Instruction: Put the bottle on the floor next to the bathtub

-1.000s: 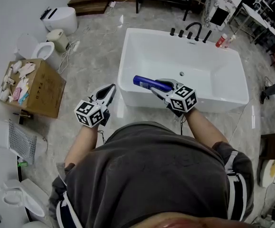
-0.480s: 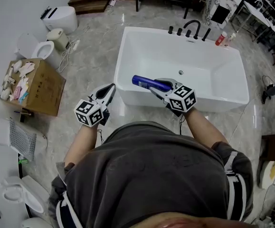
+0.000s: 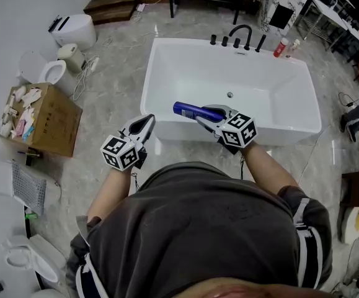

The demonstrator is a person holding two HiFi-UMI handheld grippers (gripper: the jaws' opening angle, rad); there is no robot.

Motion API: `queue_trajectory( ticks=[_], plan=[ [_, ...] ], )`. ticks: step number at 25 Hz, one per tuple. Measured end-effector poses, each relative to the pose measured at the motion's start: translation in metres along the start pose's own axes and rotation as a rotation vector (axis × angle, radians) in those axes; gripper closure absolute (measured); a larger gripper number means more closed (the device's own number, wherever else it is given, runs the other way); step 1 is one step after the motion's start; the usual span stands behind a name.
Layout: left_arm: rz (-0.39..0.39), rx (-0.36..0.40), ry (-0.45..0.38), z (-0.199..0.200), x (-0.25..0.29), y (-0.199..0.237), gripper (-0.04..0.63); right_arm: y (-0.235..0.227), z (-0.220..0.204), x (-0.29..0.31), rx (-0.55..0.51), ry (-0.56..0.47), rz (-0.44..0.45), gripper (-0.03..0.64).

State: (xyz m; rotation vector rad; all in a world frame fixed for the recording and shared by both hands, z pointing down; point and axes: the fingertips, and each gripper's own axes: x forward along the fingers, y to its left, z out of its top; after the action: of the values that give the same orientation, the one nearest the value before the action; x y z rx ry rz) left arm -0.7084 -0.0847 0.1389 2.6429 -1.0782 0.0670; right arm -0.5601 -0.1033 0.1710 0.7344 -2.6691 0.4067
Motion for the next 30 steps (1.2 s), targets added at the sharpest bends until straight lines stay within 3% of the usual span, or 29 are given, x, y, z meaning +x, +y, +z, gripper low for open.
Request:
queue_trajectory(
  ticks=[10, 15, 19, 23, 25, 28, 30],
  plan=[
    [-0.112, 0.054, 0.059, -0.009, -0.019, 0.039, 0.589, 0.027, 0.021, 0.004, 0.058, -0.055, -0.101, 0.479],
    [-0.136, 0.045, 0.048, -0.017, 0.017, 0.004, 0.589, 0.002, 0.006, -0.037, 0.043, -0.056, -0.121, 0.479],
    [-0.136, 0.082, 0.057, -0.039, 0.074, -0.053, 0.589, -0.044, -0.037, -0.097, 0.035, -0.077, -0.120, 0.479],
    [-0.096, 0.090, 0.024, -0.069, 0.162, -0.146, 0.589, -0.111, -0.103, -0.200, 0.007, -0.080, -0.091, 0.479],
    [-0.069, 0.043, 0.002, -0.079, 0.214, -0.200, 0.589, -0.148, -0.131, -0.260, 0.000, -0.062, -0.077, 0.479],
    [-0.022, -0.104, -0.012, -0.091, 0.282, -0.282, 0.589, -0.191, -0.170, -0.356, 0.012, 0.003, -0.059, 0.479],
    [-0.008, -0.121, 0.010, -0.090, 0.314, -0.332, 0.589, -0.211, -0.186, -0.414, 0.018, 0.023, -0.044, 0.479]
  ],
)
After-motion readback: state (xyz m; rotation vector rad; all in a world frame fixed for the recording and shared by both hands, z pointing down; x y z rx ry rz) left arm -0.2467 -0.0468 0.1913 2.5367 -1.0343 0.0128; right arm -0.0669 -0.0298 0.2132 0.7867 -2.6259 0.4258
